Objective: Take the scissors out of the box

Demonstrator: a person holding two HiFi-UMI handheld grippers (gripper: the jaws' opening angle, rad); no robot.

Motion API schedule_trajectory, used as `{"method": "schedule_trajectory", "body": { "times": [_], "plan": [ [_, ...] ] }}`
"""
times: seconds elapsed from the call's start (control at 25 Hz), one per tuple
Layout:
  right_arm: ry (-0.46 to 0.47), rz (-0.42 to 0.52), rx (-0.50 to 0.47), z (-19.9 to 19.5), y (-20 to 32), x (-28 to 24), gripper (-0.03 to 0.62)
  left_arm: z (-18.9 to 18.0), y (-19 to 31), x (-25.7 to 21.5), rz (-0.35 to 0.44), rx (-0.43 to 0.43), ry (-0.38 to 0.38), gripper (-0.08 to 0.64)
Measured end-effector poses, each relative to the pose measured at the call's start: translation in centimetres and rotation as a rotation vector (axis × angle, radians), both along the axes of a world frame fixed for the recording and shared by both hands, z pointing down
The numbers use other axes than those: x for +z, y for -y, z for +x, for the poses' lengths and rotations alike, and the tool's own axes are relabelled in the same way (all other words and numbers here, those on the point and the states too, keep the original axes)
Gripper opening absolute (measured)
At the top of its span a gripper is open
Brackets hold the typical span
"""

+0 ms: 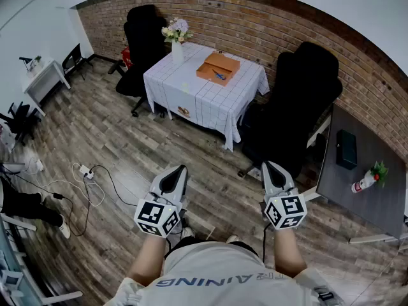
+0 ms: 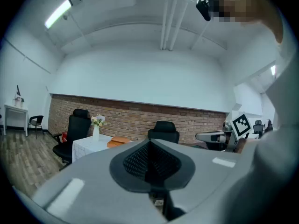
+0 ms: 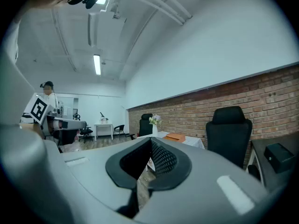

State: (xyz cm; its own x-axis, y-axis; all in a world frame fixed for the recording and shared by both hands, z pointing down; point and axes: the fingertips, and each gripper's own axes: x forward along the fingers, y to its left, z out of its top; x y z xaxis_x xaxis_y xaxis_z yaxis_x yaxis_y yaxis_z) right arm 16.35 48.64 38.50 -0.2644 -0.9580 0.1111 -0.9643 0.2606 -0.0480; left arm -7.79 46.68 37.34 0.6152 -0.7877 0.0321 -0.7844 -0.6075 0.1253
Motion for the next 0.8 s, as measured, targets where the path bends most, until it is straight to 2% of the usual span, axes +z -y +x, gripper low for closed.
{"method": "schedule_trajectory", "body": {
  "times": [0.6, 0.8],
  "plan": [
    [-0.006, -0.034, 0.004, -2.2, 0.9, 1.6, 0.012, -1.7, 0.6, 1.1, -0.024, 0.018, -0.001, 0.002],
    [0.006, -0.02, 0.002, -4.0, 1.9, 1.7, 0.014, -3.1, 1.5, 1.5, -0.031, 0.03, -0.001, 0.002]
  ]
}}
